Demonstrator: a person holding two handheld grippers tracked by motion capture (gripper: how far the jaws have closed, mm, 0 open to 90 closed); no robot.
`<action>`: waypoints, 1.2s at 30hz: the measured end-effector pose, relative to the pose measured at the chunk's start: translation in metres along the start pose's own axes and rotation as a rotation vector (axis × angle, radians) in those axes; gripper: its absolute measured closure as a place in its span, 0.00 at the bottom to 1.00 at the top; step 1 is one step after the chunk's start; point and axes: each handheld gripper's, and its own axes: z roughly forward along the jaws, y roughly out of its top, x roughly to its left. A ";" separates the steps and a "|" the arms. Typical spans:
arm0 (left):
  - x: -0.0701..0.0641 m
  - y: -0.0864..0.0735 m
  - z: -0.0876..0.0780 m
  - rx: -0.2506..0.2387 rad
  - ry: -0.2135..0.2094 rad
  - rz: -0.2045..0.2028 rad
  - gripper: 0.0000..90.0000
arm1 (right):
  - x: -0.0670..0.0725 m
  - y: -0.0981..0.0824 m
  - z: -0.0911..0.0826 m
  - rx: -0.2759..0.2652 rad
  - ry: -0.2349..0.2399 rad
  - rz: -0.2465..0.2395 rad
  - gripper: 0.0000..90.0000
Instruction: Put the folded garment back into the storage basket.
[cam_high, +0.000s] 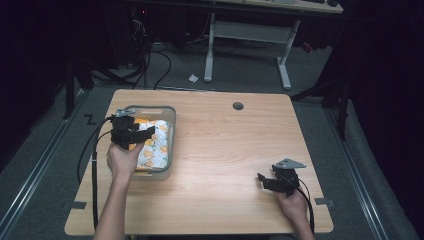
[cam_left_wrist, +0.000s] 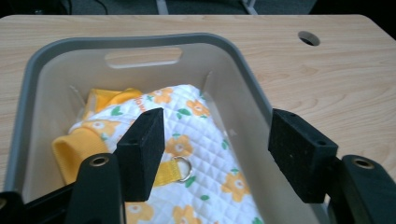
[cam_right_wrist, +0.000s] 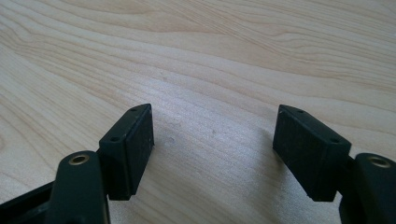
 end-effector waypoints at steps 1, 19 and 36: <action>-0.003 0.000 -0.001 -0.002 -0.003 0.008 0.41 | 0.000 0.000 0.000 0.000 0.000 0.000 0.33; -0.042 -0.002 -0.013 -0.035 -0.081 0.088 0.40 | 0.000 0.000 0.000 0.001 0.000 0.000 0.33; -0.070 -0.004 -0.018 -0.065 -0.133 0.139 0.37 | 0.000 0.000 0.000 0.000 0.000 0.001 0.33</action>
